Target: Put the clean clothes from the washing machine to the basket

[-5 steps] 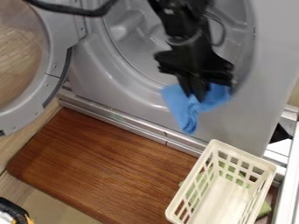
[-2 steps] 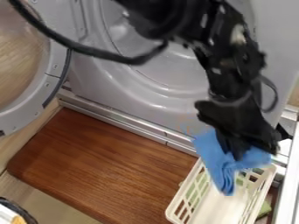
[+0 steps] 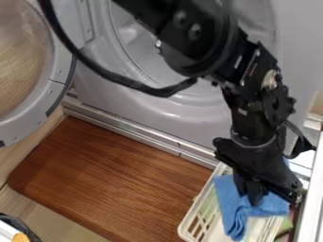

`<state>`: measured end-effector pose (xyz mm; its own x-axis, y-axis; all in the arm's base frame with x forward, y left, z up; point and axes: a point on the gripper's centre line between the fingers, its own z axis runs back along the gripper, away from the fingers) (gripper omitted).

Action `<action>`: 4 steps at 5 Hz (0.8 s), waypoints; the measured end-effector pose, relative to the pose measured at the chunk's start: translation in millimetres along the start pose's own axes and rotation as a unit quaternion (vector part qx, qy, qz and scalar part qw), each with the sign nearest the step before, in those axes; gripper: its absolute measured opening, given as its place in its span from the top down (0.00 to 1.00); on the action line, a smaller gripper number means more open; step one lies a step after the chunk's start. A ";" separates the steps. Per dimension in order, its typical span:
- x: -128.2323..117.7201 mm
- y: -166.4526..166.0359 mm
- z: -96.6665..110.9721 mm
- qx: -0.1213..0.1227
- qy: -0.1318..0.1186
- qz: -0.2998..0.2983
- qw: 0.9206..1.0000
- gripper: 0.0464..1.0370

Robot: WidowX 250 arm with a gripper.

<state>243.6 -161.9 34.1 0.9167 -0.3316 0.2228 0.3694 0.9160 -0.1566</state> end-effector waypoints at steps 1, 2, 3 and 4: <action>-4.2 -4.0 -14.6 -0.009 0.010 -0.008 1.000 0.98; -7.1 -3.7 -29.7 -0.013 0.018 -0.012 1.000 0.98; -8.3 1.4 -38.8 -0.009 0.022 -0.012 1.000 0.98; -8.8 2.4 -48.2 -0.011 0.030 -0.014 0.999 0.96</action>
<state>243.7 -167.7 -14.6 0.9135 -0.3696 0.1701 0.3970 0.9013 -0.1733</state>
